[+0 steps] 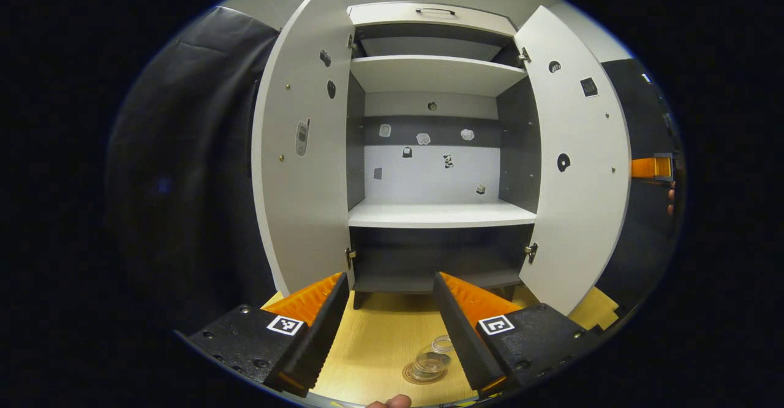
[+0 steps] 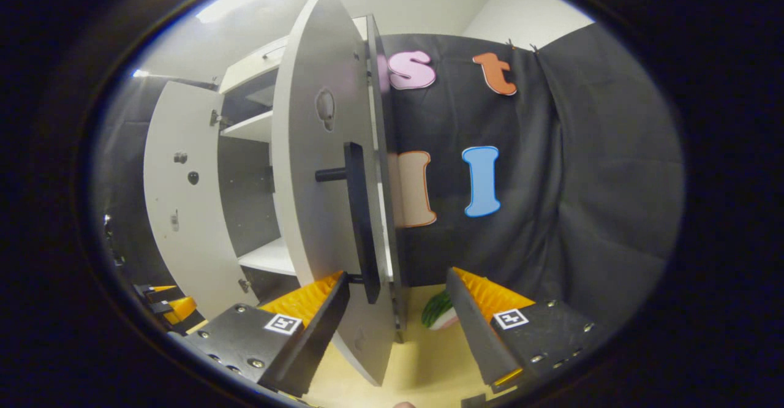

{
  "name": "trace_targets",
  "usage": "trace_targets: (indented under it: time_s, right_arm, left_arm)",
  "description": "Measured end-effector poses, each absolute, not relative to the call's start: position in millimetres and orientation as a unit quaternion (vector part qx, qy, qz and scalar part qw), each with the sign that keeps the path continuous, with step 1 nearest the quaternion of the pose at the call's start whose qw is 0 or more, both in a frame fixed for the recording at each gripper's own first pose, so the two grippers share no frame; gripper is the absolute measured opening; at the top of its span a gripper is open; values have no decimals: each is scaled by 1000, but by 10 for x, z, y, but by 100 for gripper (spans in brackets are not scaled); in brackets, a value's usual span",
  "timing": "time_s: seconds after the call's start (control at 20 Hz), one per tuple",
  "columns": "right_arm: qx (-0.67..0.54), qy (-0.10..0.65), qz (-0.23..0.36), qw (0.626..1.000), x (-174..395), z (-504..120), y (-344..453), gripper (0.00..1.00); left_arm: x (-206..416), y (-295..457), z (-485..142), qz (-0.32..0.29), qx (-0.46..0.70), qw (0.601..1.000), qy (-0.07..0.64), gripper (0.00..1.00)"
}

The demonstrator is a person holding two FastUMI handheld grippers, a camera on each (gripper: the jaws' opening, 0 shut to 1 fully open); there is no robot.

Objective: Grasp the bottle in the cabinet with the left hand and place it on the coaster, then close the right door with the right hand and the left door with the left hand.

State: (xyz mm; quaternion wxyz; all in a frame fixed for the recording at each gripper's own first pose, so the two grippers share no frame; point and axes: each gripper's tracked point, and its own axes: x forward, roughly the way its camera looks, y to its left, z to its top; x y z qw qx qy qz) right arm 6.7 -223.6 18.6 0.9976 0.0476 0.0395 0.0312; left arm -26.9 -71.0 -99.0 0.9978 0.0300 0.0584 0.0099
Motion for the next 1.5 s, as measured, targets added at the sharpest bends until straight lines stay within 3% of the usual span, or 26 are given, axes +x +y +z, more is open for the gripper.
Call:
trace_targets:
  time_s: [0.5, 1.0, 1.5]
  right_arm:
    - [54, 36, 91, 994, 223, 151, -1645, 98]
    - [44, 15, 114, 992, 439, 147, -1151, 100]
    - [13, 4, 124, 992, 1075, 126, -347, 100]
  left_arm:
    - [-250, -569, -998, 16, 34, 997, 61, 89]
    - [-325, -157, -838, 53, 18, 997, 47, 88]
    - [-517, 371, -609, 94, 1, 995, 26, 88]
